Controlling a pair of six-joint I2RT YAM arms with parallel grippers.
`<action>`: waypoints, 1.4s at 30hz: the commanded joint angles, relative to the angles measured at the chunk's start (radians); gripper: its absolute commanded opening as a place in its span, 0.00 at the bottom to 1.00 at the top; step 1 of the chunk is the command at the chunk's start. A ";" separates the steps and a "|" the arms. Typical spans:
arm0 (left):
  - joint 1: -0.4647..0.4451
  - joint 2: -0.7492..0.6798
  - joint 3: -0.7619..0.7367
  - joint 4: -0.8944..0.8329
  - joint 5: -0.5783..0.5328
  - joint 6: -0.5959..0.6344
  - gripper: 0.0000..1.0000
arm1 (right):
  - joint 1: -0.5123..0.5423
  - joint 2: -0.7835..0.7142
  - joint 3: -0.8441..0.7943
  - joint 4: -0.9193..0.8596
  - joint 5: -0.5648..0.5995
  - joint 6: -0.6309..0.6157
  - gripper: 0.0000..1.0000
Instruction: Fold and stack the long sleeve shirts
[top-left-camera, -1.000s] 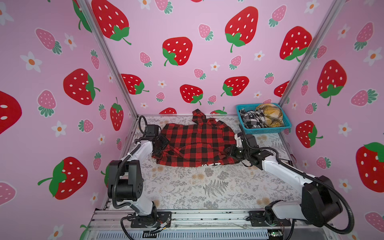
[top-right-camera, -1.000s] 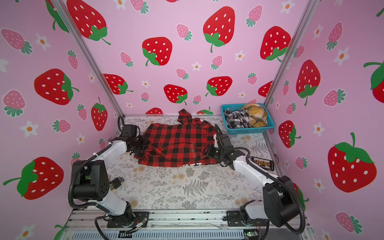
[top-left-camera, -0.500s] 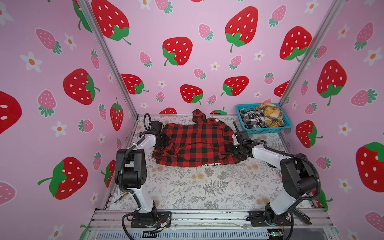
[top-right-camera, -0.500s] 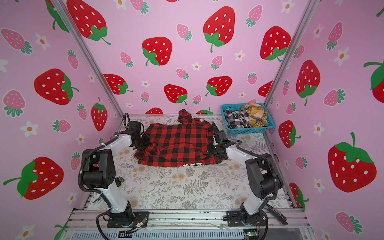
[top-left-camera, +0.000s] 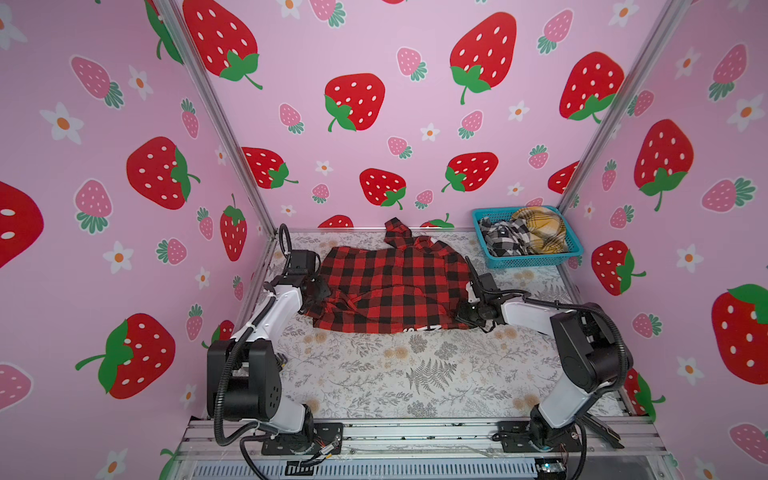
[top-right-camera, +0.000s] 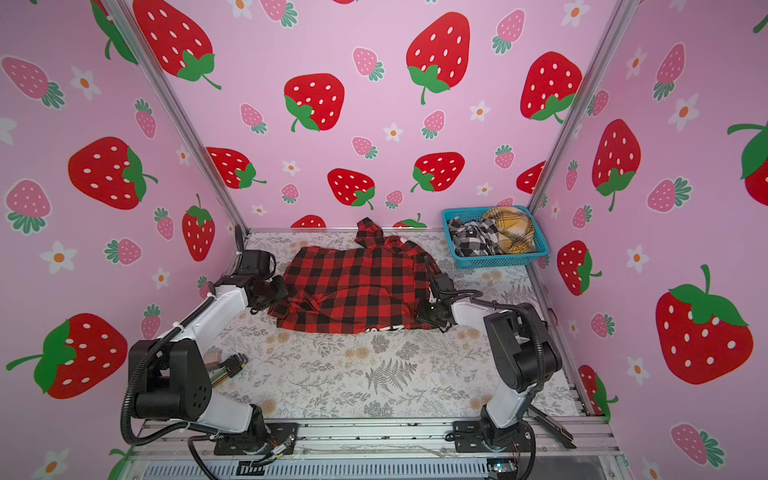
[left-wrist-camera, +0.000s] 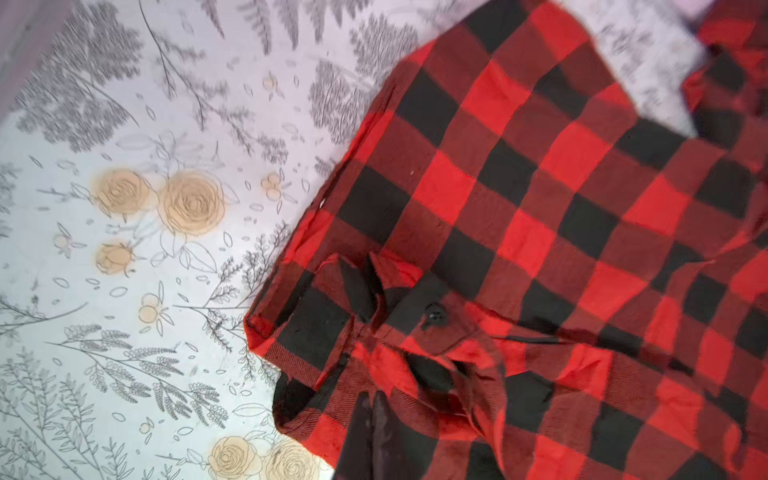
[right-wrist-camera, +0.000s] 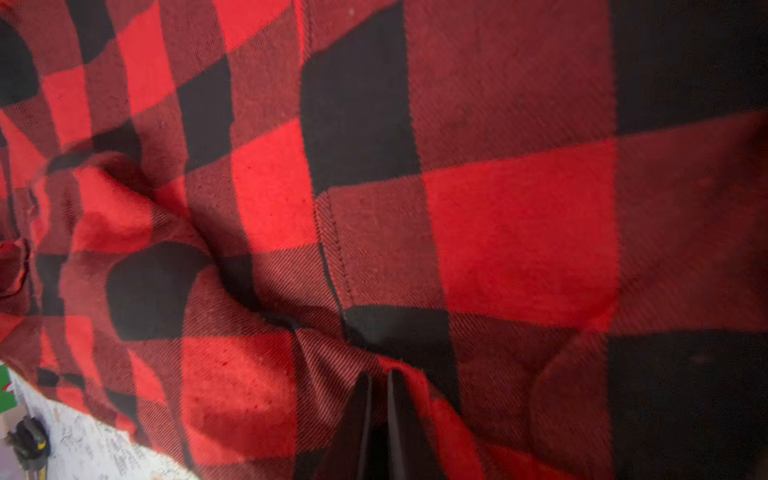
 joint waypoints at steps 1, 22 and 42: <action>0.009 0.047 0.005 0.010 0.056 0.001 0.08 | -0.004 0.012 -0.013 -0.006 0.027 -0.005 0.13; -0.032 0.312 0.277 -0.111 0.113 -0.155 0.51 | -0.018 0.032 -0.058 0.045 -0.004 -0.009 0.12; -0.055 0.179 0.181 -0.198 -0.079 0.056 0.01 | -0.033 0.039 -0.077 0.070 -0.030 -0.010 0.07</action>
